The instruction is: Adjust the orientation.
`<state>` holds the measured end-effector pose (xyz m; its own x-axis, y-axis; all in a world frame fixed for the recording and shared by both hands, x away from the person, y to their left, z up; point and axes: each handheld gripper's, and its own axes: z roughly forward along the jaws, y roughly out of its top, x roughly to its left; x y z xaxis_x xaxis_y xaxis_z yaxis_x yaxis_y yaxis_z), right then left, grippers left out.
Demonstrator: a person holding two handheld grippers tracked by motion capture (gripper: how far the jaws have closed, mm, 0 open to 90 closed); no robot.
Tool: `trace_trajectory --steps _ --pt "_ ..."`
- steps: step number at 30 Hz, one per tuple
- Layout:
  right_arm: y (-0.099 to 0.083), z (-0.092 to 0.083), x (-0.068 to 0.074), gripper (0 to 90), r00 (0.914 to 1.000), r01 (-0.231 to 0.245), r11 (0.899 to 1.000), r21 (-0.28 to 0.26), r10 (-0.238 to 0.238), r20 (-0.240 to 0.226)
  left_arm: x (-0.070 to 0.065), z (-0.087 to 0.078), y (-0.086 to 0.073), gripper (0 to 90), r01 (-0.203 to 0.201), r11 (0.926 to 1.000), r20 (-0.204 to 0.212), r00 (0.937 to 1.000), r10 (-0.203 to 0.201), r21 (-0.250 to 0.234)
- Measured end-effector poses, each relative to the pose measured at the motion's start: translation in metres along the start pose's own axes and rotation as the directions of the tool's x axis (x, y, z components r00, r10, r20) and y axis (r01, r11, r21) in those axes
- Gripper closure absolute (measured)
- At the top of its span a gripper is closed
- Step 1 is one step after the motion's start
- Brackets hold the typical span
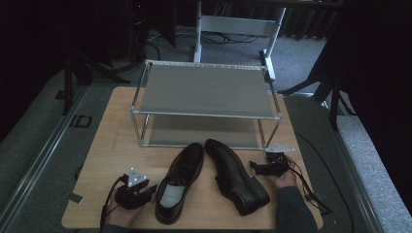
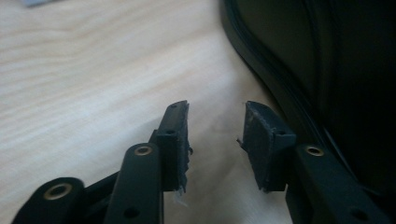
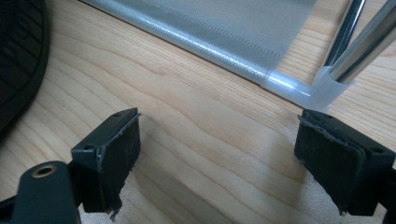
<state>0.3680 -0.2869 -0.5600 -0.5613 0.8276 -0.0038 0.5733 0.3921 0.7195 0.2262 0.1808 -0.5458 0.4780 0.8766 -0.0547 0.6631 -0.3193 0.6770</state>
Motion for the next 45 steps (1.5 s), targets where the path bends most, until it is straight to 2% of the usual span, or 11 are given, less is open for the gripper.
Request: trace_trajectory --steps 7,11,14,16,19,25,27,28,32,38,45 --pt "0.000 -0.001 0.001 14.0 0.9999 -0.007 1.000 0.000 0.007 0.008 -0.010 0.000 -0.006 69.3 -0.038 0.9989 0.060 0.9975 0.036 0.027" --pt "-0.001 -0.002 0.002 14.5 0.9997 -0.015 1.000 0.001 0.015 0.017 -0.015 0.000 -0.007 74.9 -0.052 0.9983 0.055 0.9972 0.051 0.026" --pt "0.001 -0.008 0.001 36.0 0.9997 -0.016 0.999 0.027 0.016 0.018 -0.018 0.000 -0.007 76.7 -0.070 0.9972 0.074 0.9949 0.068 0.024" --pt "0.005 -0.016 0.000 40.5 0.9995 -0.016 0.999 0.045 0.015 0.029 -0.022 0.001 -0.007 76.8 -0.082 0.9964 0.084 0.9933 0.080 0.023" --pt "0.010 -0.032 0.000 44.7 0.9989 -0.046 0.999 -0.010 0.046 0.000 -0.026 0.002 -0.007 77.2 -0.089 0.9958 0.107 0.9904 0.087 0.020" --pt "0.020 -0.064 0.017 49.3 0.9991 -0.043 0.998 -0.053 0.043 -0.003 -0.039 0.007 -0.004 77.1 -0.132 0.9912 0.159 0.9787 0.130 0.007" --pt "0.024 -0.077 0.027 49.1 0.9994 -0.024 0.997 -0.077 0.023 -0.025 -0.043 0.008 -0.003 76.8 -0.145 0.9894 0.166 0.9758 0.142 0.004" --pt "0.025 -0.082 0.033 48.8 0.9996 -0.013 0.997 -0.081 0.011 -0.028 -0.048 0.011 -0.001 76.8 -0.158 0.9875 0.186 0.9702 0.155 0.000" --pt "0.025 -0.099 0.051 48.3 0.9982 0.043 0.993 -0.107 -0.047 -0.037 -0.054 0.015 0.002 76.8 -0.157 0.9875 0.210 0.9652 0.156 -0.011" --pt "0.020 -0.112 0.068 46.9 0.9940 0.081 0.991 -0.105 -0.088 -0.066 -0.058 0.020 0.005 76.6 -0.154 0.9879 0.232 0.9604 0.154 -0.020" --pt "0.018 -0.119 0.078 46.3 0.9894 0.087 0.991 -0.102 -0.098 -0.107 -0.065 0.025 0.009 76.4 -0.167 0.9856 0.247 0.9543 0.169 -0.027"
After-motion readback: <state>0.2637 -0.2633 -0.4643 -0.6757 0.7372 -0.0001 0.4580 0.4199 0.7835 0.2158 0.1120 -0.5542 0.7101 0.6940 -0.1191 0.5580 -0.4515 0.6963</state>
